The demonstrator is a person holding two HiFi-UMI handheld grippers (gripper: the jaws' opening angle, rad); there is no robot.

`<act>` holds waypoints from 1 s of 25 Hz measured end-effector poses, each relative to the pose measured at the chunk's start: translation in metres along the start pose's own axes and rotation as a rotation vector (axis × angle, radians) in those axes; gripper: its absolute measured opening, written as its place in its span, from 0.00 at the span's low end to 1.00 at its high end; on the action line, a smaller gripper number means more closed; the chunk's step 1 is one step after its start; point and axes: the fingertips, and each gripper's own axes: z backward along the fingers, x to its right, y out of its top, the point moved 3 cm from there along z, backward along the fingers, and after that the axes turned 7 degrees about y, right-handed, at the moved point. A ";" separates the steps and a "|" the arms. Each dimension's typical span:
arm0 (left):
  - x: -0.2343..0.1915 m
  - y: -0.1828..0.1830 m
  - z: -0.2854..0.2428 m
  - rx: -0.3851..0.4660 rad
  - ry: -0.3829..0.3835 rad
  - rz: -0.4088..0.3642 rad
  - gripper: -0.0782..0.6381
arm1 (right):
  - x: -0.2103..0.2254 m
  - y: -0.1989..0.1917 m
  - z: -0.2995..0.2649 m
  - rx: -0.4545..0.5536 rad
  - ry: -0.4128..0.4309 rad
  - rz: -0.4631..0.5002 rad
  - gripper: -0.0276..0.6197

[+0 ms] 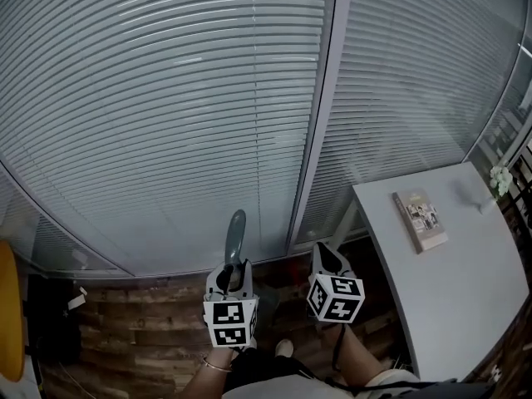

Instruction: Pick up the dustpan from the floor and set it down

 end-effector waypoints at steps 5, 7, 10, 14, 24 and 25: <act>0.003 0.007 -0.012 -0.001 -0.014 0.004 0.24 | -0.001 -0.006 -0.009 -0.032 -0.003 -0.013 0.09; 0.005 0.006 -0.016 0.003 -0.008 0.008 0.24 | -0.003 -0.009 -0.013 -0.044 0.004 0.006 0.09; 0.008 0.002 -0.021 0.001 -0.005 0.008 0.24 | -0.004 -0.010 -0.017 -0.050 0.009 0.020 0.09; 0.008 -0.007 -0.032 -0.027 -0.002 0.004 0.24 | -0.004 -0.017 -0.026 -0.072 0.014 0.020 0.09; 0.023 -0.047 -0.072 -0.079 -0.015 -0.017 0.24 | 0.019 -0.051 -0.053 -0.107 -0.007 -0.004 0.09; 0.024 -0.051 -0.076 -0.083 -0.014 -0.020 0.24 | 0.022 -0.054 -0.055 -0.112 -0.009 -0.004 0.09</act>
